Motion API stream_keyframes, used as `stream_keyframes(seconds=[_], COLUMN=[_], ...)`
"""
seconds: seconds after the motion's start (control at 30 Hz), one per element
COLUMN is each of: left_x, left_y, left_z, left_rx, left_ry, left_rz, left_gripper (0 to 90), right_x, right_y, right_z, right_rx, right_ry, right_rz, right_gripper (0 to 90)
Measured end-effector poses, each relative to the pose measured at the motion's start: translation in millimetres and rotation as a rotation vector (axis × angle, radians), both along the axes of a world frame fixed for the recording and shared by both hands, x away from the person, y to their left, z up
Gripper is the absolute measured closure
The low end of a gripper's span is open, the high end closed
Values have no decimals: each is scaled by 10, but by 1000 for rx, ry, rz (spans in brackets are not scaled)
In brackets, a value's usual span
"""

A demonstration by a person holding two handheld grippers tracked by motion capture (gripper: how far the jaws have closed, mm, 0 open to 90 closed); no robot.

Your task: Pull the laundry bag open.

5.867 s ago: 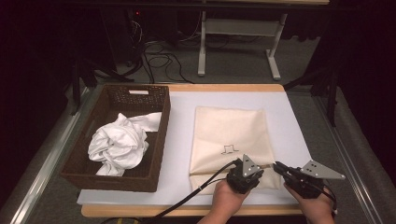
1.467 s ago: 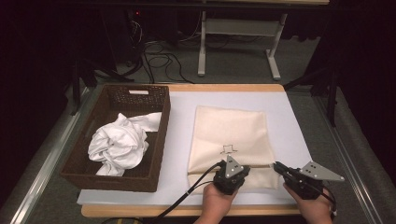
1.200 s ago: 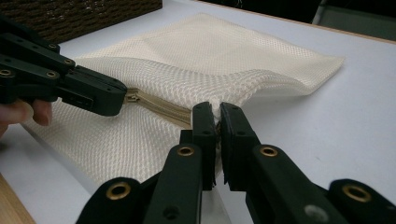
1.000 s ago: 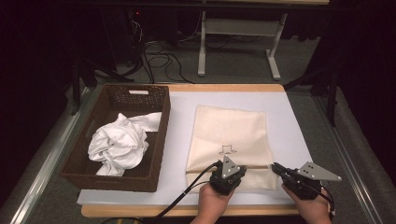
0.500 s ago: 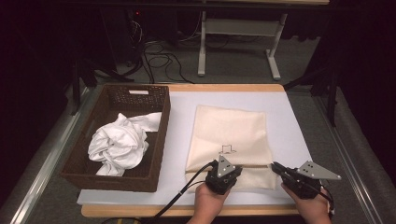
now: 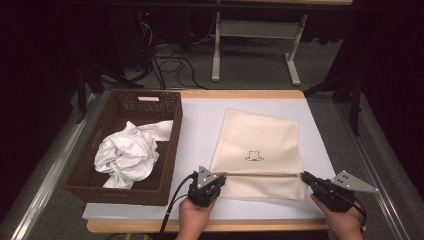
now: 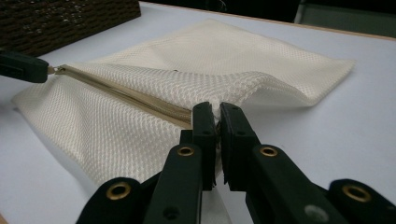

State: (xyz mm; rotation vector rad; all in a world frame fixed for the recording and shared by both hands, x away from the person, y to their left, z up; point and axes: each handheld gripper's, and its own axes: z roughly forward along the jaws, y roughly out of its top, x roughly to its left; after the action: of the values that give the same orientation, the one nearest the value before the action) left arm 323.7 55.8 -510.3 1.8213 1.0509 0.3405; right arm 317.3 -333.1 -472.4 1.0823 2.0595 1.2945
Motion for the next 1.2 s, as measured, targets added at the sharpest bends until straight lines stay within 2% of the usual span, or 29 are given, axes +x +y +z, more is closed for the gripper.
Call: stream_keyframes(seconds=[0.07,0.1,0.2,0.27,0.33,0.4,0.47,0.5,0.63,0.7,0.73,0.77,0.87,1.0,1.1,1.2], left_x=[13,23,22,-4,-23,-18,-27,-32,-56,-61,-58,-52,-54,-57,-34,-5], left_y=[62,116,279,297,268,300,317,317,338,339,340,336,320,295,298,306], left_z=[19,17,-7,-1,36,53,68,68,24,-50,-77,-86,-76,-115,-141,-135], left_rx=[24,23,13,29,94,91,132,137,123,114,112,113,153,182,179,159], left_ry=[0,9,39,43,33,45,45,46,44,64,74,81,56,51,55,64], left_rz=[28,43,81,71,64,60,39,34,43,41,40,38,35,29,37,44], left_gripper=[874,874,874,874,874,873,873,873,872,870,869,868,864,862,854,832], right_x=[4,6,28,39,37,39,43,44,62,70,82,85,112,140,162,175], right_y=[40,41,-79,-158,-157,-137,-121,-112,-98,-88,-91,-83,-67,-36,-21,-25], right_z=[-2,-3,-10,-20,-30,-34,-41,-44,-89,-123,-135,-147,-202,-266,-312,-337], right_rx=[-7,-20,11,25,12,12,8,4,-8,-20,-29,-30,-58,-92,-109,-116], right_ry=[0,-5,15,26,28,32,38,36,70,96,94,112,144,189,220,227], right_rz=[3,-8,-49,-63,-65,-63,-55,-51,-32,-26,-17,-22,-24,-35,-45,-50], right_gripper=[868,869,869,868,868,868,868,868,865,861,859,856,849,841,820,795])
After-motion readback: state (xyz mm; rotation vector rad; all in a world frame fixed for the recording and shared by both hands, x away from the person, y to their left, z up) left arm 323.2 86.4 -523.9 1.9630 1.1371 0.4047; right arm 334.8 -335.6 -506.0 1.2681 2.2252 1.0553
